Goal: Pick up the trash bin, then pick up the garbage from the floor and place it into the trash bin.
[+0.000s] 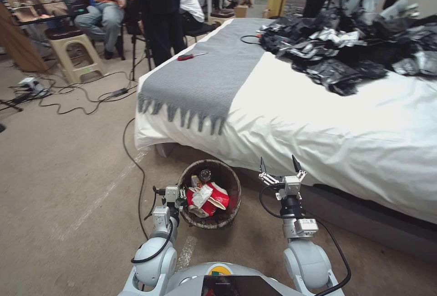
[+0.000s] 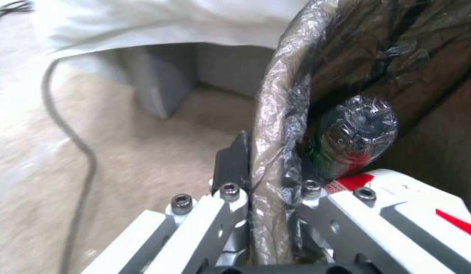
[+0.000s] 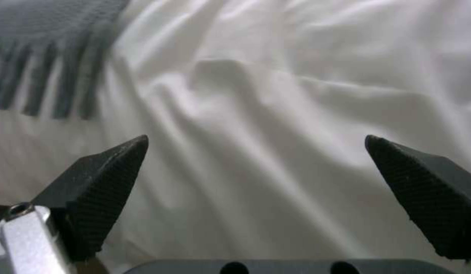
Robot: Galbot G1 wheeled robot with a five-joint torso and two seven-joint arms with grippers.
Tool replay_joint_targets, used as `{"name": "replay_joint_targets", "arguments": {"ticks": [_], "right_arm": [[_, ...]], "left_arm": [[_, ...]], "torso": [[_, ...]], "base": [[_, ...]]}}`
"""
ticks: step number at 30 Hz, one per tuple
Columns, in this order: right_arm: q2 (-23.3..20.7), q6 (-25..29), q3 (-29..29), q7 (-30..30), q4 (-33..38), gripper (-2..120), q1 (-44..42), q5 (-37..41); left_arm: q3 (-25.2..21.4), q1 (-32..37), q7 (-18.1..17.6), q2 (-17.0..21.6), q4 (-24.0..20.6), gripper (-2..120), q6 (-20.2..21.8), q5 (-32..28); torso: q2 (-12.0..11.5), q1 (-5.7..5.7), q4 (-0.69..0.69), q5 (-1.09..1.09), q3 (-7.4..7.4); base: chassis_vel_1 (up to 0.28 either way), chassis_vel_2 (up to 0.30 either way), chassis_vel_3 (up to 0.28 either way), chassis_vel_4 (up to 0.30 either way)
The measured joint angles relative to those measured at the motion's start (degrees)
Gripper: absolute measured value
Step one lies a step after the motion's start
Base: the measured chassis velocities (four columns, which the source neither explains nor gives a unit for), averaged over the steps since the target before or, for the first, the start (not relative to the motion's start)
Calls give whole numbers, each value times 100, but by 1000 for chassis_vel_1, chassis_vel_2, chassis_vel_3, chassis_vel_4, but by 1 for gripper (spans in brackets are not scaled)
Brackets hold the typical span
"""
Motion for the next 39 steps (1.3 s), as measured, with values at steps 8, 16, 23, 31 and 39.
{"name": "replay_joint_targets", "arguments": {"ticks": [8, 16, 23, 31, 39], "right_arm": [[2, 1, -2, -11, -23, 100, 27, -4], [11, 4, -3, -21, -39, 100, 56, -6], [-1, 4, 1, -23, -43, 100, 93, -5], [12, 9, 4, -34, -50, 100, 91, -5], [22, 19, 1, -64, -56, 100, 85, -18]], "left_arm": [[4, -4, 4, -2, 0, 5, 4, 0], [-15, -5, 9, -3, -6, 5, 7, -1], [-30, -5, 10, -12, -24, 5, 10, -1], [-29, -14, 12, -21, -27, 5, 10, -1], [-29, -26, 12, -22, -34, 5, 10, -3]], "torso": [[0, 0, -1, 0, 0], [0, 0, 0, 0, 0], [0, 0, -1, 1, 0], [0, 0, -1, 0, 0], [0, 0, 0, 0, 0]], "base": [[124, 119, 129, 122], [131, 129, 112, 118], [125, 128, 132, 124], [122, 128, 116, 121], [118, 135, 131, 125]]}}
